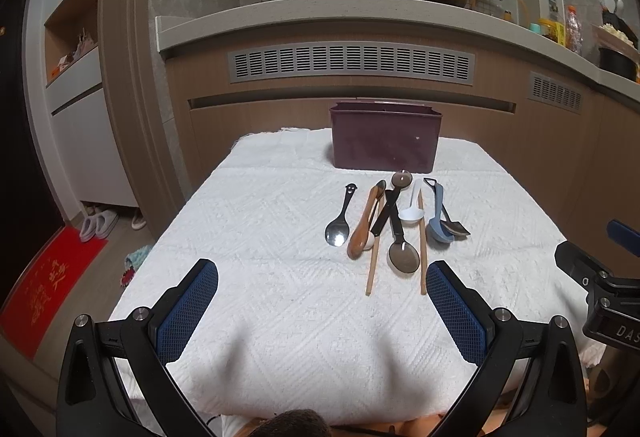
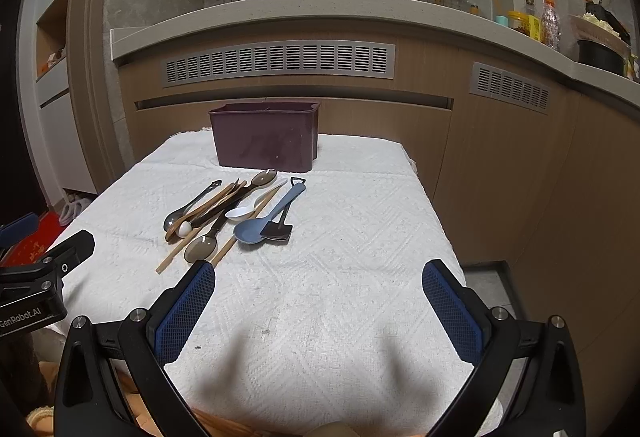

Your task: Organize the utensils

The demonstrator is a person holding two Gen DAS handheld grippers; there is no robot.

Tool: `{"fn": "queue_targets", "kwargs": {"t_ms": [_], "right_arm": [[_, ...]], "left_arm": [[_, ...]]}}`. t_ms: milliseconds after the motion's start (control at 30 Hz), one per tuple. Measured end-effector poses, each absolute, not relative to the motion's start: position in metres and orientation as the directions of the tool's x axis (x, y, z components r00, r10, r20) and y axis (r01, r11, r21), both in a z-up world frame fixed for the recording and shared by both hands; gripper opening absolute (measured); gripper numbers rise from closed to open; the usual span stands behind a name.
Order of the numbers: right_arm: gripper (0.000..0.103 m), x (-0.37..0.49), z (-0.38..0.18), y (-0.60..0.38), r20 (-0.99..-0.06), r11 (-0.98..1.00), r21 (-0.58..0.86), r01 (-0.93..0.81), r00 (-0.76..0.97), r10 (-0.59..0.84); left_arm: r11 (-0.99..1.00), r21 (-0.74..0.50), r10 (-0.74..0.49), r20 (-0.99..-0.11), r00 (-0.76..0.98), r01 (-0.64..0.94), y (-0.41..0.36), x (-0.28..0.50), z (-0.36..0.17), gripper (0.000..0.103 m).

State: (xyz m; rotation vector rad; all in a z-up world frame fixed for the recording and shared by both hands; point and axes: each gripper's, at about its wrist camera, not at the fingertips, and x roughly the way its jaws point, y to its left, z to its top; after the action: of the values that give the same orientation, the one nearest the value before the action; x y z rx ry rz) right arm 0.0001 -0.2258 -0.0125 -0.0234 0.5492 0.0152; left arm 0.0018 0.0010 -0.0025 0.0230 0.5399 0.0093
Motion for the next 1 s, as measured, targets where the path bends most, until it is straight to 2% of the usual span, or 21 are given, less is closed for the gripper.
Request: {"fn": "queue_targets", "kwargs": {"t_ms": [1000], "right_arm": [[0.103, 0.0011, -0.0138, -0.2264, -0.526, 1.0, -0.016, -0.018, 0.85, 0.007]], "left_arm": [[1.0, 0.025, 0.018, -0.515, 0.857, -0.006, 0.0041, 0.0017, -0.0043, 0.103]]}}
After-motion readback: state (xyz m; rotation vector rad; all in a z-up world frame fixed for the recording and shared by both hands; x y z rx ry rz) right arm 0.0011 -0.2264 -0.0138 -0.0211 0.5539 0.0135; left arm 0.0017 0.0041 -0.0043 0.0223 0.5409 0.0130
